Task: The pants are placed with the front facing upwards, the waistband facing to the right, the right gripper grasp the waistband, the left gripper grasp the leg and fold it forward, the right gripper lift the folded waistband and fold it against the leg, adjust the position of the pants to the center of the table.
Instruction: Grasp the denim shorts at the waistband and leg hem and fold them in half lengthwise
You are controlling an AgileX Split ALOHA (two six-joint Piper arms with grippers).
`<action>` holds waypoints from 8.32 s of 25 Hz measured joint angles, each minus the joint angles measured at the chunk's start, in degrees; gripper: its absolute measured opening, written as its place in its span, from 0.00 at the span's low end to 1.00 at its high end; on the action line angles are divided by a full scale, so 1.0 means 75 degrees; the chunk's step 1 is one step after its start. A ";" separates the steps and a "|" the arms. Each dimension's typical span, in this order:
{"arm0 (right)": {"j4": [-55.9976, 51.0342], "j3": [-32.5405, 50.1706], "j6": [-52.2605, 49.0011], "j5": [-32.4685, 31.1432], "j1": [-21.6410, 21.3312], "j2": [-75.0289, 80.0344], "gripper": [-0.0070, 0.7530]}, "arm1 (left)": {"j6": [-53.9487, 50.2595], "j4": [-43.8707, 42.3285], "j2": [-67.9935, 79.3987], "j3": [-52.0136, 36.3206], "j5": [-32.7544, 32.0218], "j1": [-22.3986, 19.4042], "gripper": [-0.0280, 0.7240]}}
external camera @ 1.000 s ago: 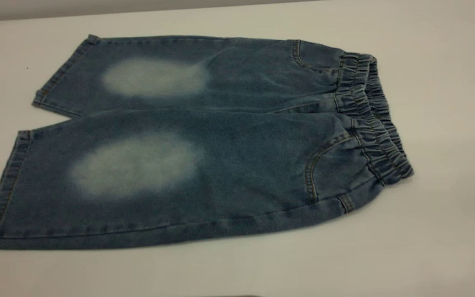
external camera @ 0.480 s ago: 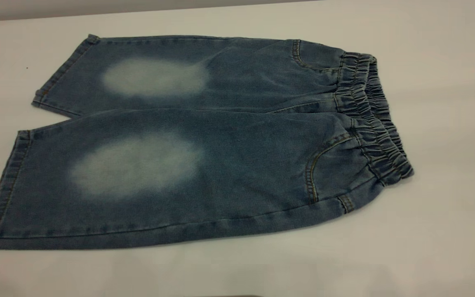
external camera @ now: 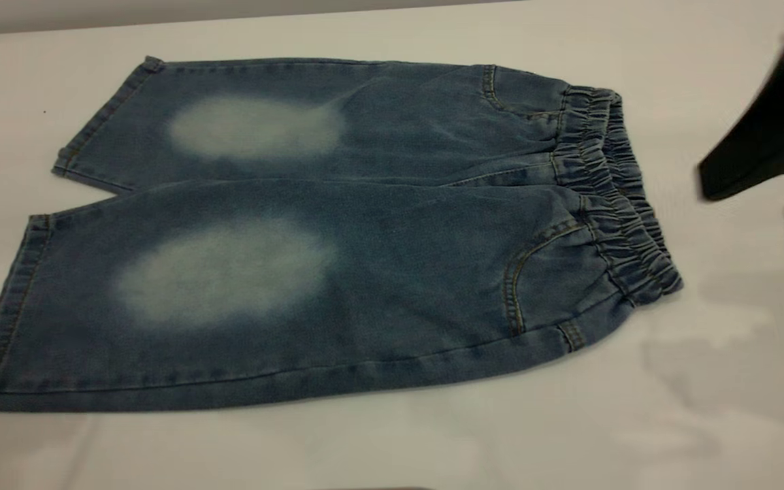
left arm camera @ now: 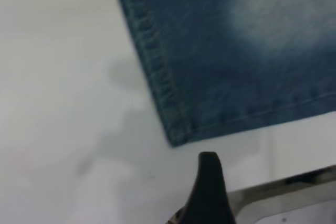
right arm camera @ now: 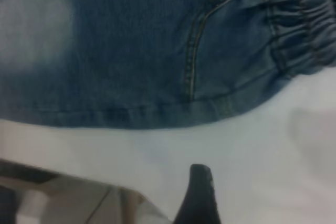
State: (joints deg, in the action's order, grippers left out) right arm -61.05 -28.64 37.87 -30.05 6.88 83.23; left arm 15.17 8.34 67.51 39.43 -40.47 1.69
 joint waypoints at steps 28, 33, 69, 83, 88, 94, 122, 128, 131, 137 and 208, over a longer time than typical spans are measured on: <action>-0.5682 -0.0917 0.6014 -0.1312 -0.0839 0.5138 0.69 | 0.2169 0.2523 0.1311 0.0564 0.0400 0.0000 0.77; -0.5758 -0.1101 0.6272 -0.1446 -0.0839 0.5274 0.68 | 0.2169 0.2523 0.1311 0.0564 0.0402 0.0000 0.77; -0.5797 -0.1199 0.8272 -0.2188 -0.0847 0.5357 0.62 | 0.2259 0.2684 0.1311 0.0564 0.0415 0.0000 0.77; -0.5797 -0.1199 0.8122 -0.2340 -0.1564 0.5357 0.53 | 0.2483 0.2424 0.1611 0.0564 0.0356 0.0000 0.77; -0.5797 -0.1199 0.8073 -0.2410 -0.1570 0.5357 0.53 | 0.2489 0.2415 0.1610 0.0564 0.0356 0.0000 0.77; -0.5755 -0.1199 0.8066 -0.2497 -0.1539 0.5386 0.51 | 0.2489 0.2411 0.1610 0.0564 0.0356 0.0000 0.77; -0.5803 -0.1199 0.8659 -0.3104 -0.1206 0.5656 0.06 | 0.3977 -0.0799 0.3521 -0.1603 0.3233 0.0000 0.68; -0.5803 -0.1199 0.8659 -0.3131 -0.1206 0.5656 0.06 | 0.4038 -0.0815 0.4642 -0.1603 0.4237 0.0000 0.68; -0.5803 -0.1199 0.8652 -0.3168 -0.1206 0.5656 0.06 | 0.4063 -0.0820 0.5036 -0.1603 0.4668 0.0000 0.68; -0.5803 -0.1199 0.8652 -0.3168 -0.1206 0.5656 0.07 | 0.4082 -0.0834 0.5497 -0.1589 0.5245 0.0000 0.67; -0.5769 -0.0640 0.1595 -0.3292 -0.2149 0.4356 0.44 | 0.0605 -0.0883 0.7188 0.4804 0.5397 0.1230 0.54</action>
State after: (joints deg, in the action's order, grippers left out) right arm -104.31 -33.44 49.83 -54.74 -9.24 115.91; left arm 19.71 1.72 121.42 75.45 0.00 10.91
